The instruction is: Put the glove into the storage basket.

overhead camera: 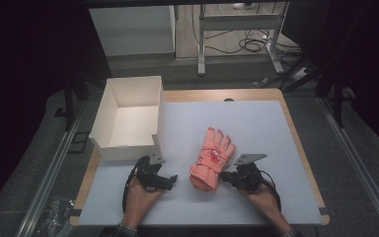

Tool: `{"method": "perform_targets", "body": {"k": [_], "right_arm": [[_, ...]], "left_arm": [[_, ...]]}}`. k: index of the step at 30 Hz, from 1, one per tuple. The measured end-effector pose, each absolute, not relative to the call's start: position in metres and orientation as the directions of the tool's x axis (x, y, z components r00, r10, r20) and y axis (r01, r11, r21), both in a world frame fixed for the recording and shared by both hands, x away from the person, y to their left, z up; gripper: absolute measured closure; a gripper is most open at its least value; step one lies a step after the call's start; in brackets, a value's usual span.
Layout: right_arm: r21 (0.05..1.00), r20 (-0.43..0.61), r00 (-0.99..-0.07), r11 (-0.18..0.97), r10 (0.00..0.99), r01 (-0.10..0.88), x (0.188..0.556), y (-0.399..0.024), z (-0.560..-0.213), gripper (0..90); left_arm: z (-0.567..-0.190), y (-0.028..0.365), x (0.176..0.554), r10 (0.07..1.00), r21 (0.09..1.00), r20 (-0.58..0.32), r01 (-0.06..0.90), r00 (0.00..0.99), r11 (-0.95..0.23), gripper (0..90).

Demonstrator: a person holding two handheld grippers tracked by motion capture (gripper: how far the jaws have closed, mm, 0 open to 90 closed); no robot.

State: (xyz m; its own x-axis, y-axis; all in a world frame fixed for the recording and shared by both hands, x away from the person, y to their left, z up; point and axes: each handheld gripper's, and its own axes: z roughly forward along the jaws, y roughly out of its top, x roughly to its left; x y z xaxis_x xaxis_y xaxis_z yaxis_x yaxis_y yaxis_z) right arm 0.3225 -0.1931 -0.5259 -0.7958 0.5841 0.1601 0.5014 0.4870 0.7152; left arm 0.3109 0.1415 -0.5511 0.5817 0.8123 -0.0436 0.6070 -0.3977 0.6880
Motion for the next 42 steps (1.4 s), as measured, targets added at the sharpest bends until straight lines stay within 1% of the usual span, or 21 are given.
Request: {"method": "perform_targets", "body": {"k": [14, 31, 42], "right_arm": [[0.723, 0.143, -0.781, 0.474, 0.609, 0.502, 0.334, -0.175, -0.527, 84.3], [0.729, 0.108, -0.767, 0.473, 0.633, 0.494, 0.358, -0.152, -0.528, 84.4], [0.736, 0.086, -0.77, 0.48, 0.633, 0.477, 0.359, -0.152, -0.524, 83.3]], "left_arm": [[-0.551, 0.142, 0.311, 0.812, 0.688, -0.044, 0.607, 0.582, -0.398, 0.0], [-0.551, 0.141, 0.311, 0.813, 0.689, -0.045, 0.607, 0.58, -0.395, 0.0], [-0.551, 0.141, 0.311, 0.813, 0.689, -0.045, 0.607, 0.58, -0.395, 0.0]]}}
